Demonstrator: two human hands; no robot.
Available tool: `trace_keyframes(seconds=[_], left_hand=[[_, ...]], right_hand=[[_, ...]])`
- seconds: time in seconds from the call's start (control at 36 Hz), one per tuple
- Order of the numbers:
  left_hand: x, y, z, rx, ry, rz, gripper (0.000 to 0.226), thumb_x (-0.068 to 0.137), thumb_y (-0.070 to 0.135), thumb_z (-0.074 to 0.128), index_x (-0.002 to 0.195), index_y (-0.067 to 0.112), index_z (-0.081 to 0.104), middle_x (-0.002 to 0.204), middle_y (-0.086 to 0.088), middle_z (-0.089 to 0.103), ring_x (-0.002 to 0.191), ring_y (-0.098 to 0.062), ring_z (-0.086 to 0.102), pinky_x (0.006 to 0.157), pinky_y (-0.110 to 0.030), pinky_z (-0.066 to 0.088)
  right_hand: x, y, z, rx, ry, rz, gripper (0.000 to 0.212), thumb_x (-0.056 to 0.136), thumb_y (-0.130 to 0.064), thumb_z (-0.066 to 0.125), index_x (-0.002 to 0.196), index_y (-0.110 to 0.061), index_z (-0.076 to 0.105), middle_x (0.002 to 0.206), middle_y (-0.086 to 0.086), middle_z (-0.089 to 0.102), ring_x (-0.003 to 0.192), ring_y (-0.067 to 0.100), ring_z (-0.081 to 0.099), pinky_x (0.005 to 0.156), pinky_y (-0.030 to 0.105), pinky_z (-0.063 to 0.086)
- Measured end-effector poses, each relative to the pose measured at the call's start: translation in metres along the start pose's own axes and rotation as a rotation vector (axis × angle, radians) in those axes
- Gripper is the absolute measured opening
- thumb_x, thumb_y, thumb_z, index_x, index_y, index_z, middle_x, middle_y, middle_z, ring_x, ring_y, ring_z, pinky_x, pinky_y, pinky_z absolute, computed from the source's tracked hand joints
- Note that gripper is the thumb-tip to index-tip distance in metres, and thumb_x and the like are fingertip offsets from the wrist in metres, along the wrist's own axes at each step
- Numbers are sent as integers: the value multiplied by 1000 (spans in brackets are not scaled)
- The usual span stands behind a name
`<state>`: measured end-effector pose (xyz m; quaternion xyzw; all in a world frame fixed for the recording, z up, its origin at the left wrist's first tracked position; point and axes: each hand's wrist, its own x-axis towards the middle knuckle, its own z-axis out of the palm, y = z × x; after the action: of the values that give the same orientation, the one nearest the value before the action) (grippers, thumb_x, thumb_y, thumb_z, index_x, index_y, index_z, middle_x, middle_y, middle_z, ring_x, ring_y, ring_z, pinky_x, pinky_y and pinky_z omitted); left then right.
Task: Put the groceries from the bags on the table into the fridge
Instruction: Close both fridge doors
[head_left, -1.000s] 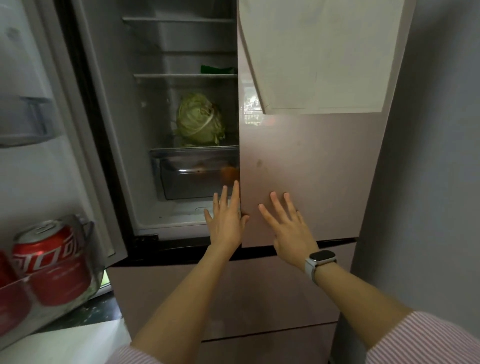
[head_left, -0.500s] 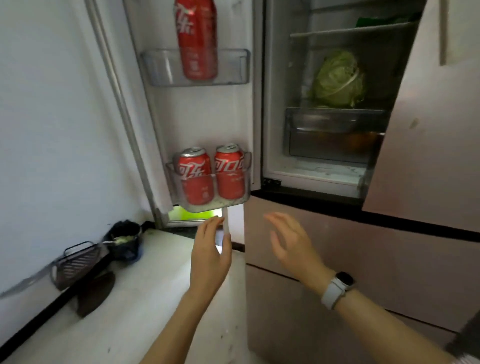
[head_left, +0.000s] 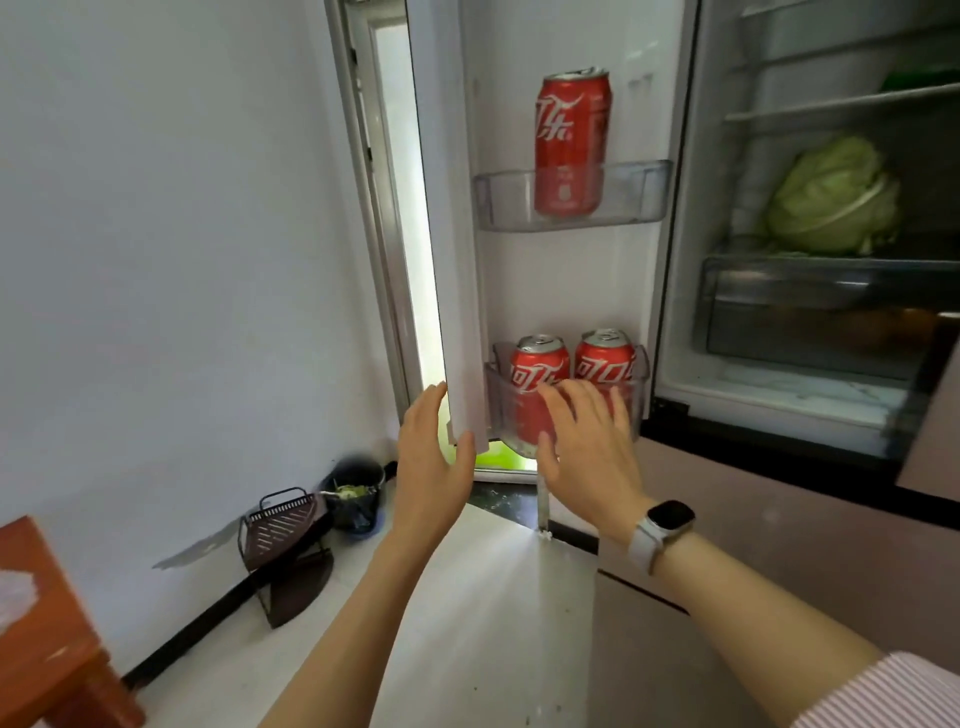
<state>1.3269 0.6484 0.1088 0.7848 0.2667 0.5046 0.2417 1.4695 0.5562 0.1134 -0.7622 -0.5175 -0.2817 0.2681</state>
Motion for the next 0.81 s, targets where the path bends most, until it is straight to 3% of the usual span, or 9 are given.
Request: trace_keyframes(seconds=[0.14,0.25,0.36,0.53,0.69,0.81], left_hand=[[2,10,9,46,-23,169,65,87,31,48,145,27,18,153,8,14,142,-8,12,116,-32,14],[4,25,23,61,-60,298,67,89,39,44,148,21,17,156,3,8,145,-13,6,117,-39,14],[4,46,43,55,-55,337,65,88,43,45,146,22,23,157,-2,4,145,-19,5,116,-44,15],[-17,89,86,48,22,495,59,83,46,50,137,25,37,153,-3,16,143,-23,3,115,-47,9],[-30,126,113,7,39,770,54,80,29,57,131,23,42,146,-3,32,141,-18,19,111,-41,18],[-17,147,125,-34,132,736,52,85,24,52,134,17,37,146,-10,25,140,-29,21,111,-46,22]], right_hand=[[-18,27,-11,173,28,14,46,84,-34,39,124,-14,49,126,8,53,121,26,47,107,43,26],[-35,52,-29,311,5,118,47,88,-37,39,126,-12,48,135,11,45,128,22,39,107,37,30],[-51,80,-57,404,-19,197,48,89,-32,39,133,-13,43,146,7,35,131,6,23,108,27,19],[-69,111,-91,533,40,293,47,96,-21,44,139,-31,27,148,-8,29,136,5,25,113,35,28],[-77,120,-119,543,209,279,48,93,-27,37,137,-34,21,142,-21,25,131,-13,22,107,6,22],[-84,131,-129,444,226,217,51,93,-28,34,142,-22,23,149,-8,24,139,1,20,113,17,19]])
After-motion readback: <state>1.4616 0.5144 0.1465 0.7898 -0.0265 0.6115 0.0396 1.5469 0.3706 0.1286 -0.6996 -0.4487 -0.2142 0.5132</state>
